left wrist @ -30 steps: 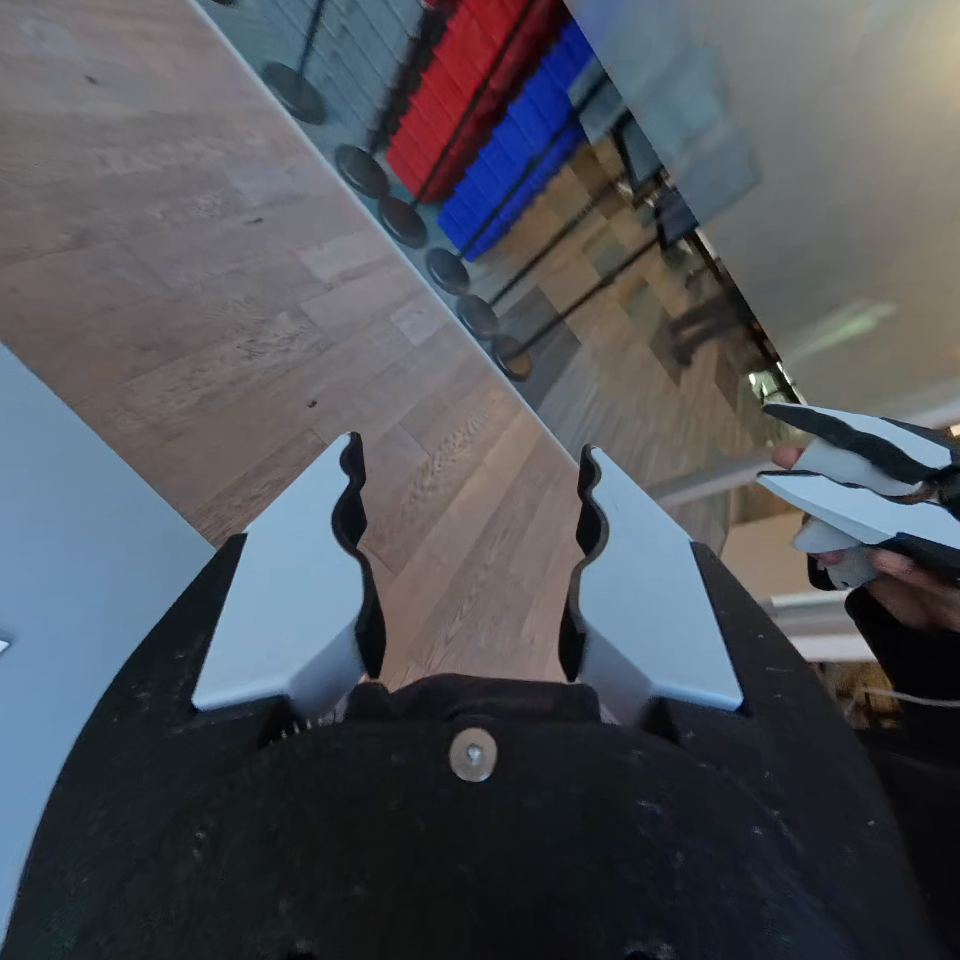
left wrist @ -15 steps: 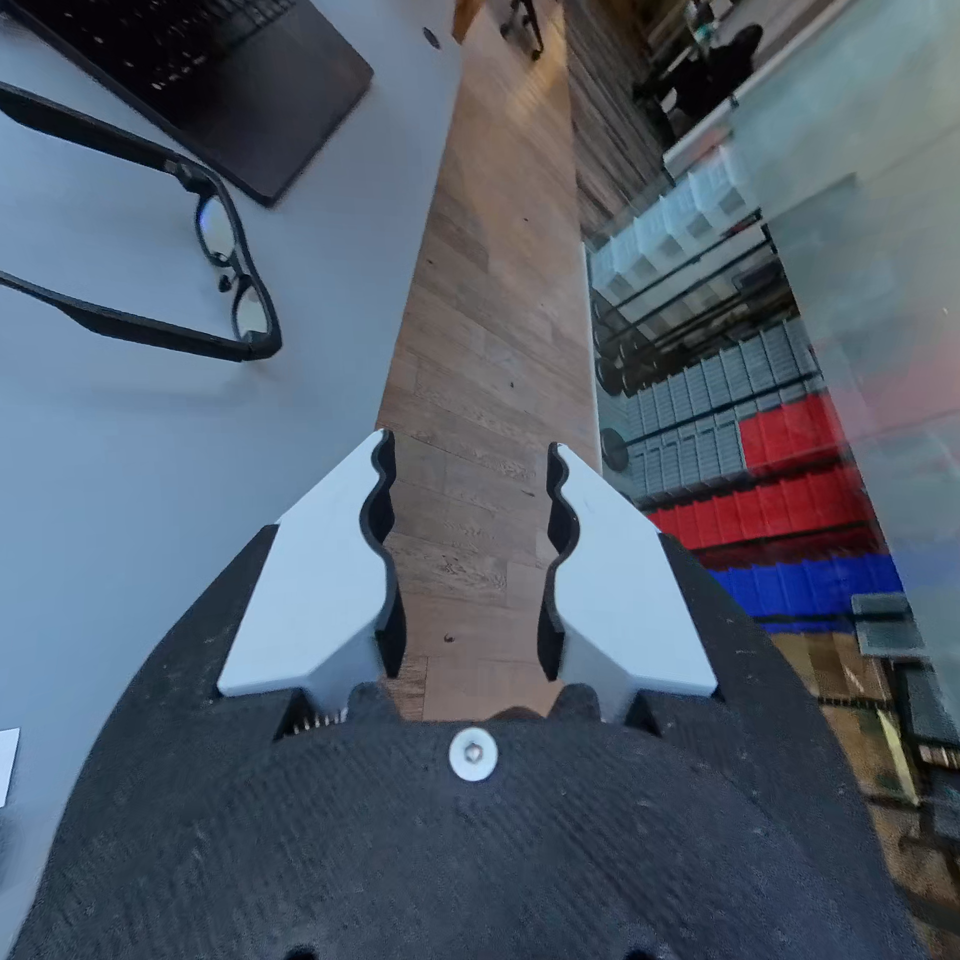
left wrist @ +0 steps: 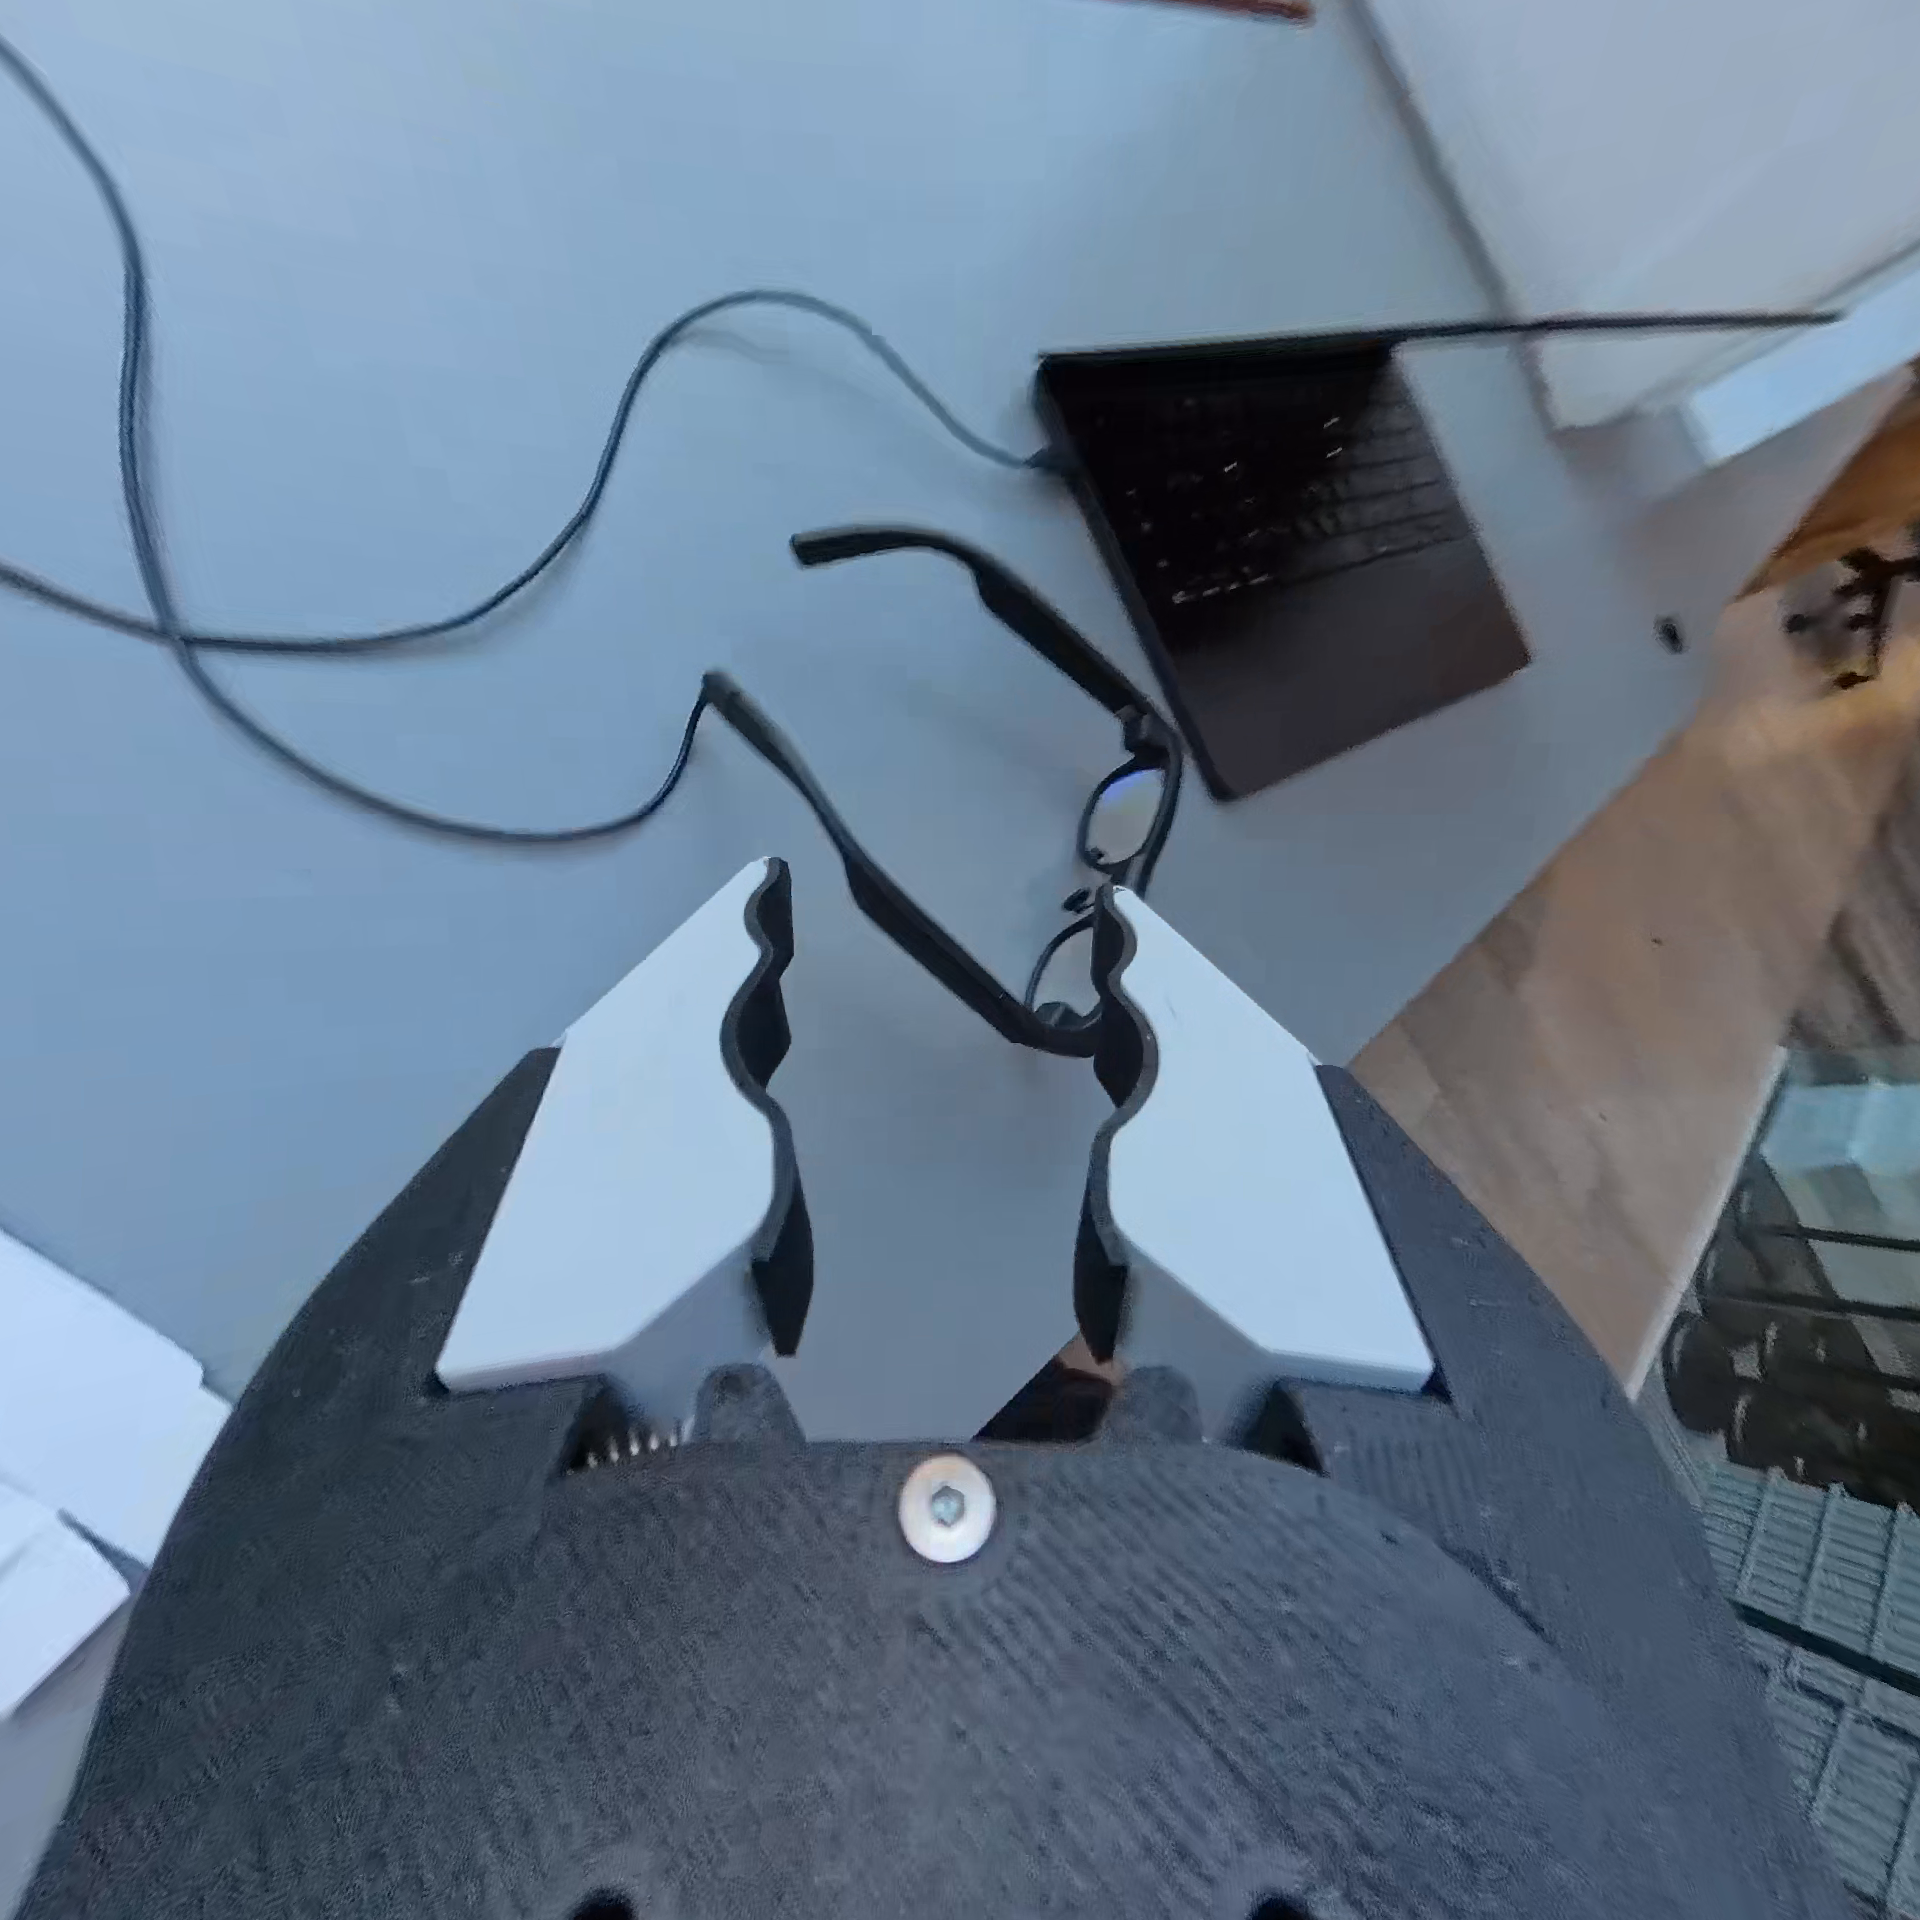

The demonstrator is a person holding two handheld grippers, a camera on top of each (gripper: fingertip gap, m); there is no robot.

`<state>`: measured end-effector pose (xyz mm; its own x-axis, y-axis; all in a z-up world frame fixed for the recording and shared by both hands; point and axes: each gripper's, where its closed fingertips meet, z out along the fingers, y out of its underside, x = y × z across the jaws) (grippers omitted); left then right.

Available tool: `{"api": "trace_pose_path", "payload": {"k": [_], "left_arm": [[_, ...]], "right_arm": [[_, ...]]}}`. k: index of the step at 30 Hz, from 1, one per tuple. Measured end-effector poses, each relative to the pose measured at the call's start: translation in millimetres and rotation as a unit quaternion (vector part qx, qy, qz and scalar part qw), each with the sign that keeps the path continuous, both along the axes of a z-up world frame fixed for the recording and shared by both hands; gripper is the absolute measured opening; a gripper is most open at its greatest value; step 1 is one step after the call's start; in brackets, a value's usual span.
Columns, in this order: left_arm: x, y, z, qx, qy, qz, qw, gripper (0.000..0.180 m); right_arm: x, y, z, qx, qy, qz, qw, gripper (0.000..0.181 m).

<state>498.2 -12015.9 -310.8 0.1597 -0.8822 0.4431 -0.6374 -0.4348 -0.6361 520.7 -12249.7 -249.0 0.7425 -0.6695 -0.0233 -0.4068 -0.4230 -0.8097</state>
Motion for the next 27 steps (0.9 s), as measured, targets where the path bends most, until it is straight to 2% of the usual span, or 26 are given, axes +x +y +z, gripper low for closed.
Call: {"api": "trace_pose_path", "payload": {"k": [2, 5, 8, 10, 11, 14, 15, 21, 24, 27], "left_arm": [[-2, -9, -20, -0.006, 0.054, 0.041, 0.998, 0.058], [6, -23, -45, -0.046, 0.092, 0.106, 0.989, 0.061], [16, -33, -74, -0.078, 0.124, 0.160, 0.976, 0.062], [21, -36, -91, -0.067, 0.144, 0.173, 0.972, 0.062], [23, -36, -98, -0.056, 0.155, 0.175, 0.971, 0.059], [23, -28, -106, -0.026, 0.170, 0.172, 0.970, 0.025], [25, -27, -104, -0.029, 0.162, 0.164, 0.973, 0.018], [22, -20, -97, -0.006, 0.136, 0.088, 0.987, 0.017], [21, -16, -90, 0.021, 0.112, 0.048, 0.992, 0.013], [22, -13, -77, 0.049, 0.073, 0.008, 0.996, 0.012]], "right_arm": [[32, 10, -15, 0.014, 0.035, 0.044, 0.998, 0.054], [64, 38, -27, 0.041, 0.061, 0.116, 0.991, 0.052], [92, 63, -48, 0.023, 0.037, 0.155, 0.987, 0.052], [104, 81, -65, -0.004, -0.004, 0.189, 0.982, 0.049], [107, 90, -76, -0.019, -0.017, 0.205, 0.978, 0.048], [116, 115, -108, -0.052, 0.000, 0.225, 0.973, 0.053], [119, 122, -116, -0.054, 0.016, 0.223, 0.973, 0.054], [131, 152, -156, -0.091, 0.080, 0.234, 0.965, 0.054], [114, 156, -167, -0.103, 0.120, 0.268, 0.950, 0.039], [101, 155, -160, -0.083, 0.127, 0.282, 0.947, 0.008]]}}
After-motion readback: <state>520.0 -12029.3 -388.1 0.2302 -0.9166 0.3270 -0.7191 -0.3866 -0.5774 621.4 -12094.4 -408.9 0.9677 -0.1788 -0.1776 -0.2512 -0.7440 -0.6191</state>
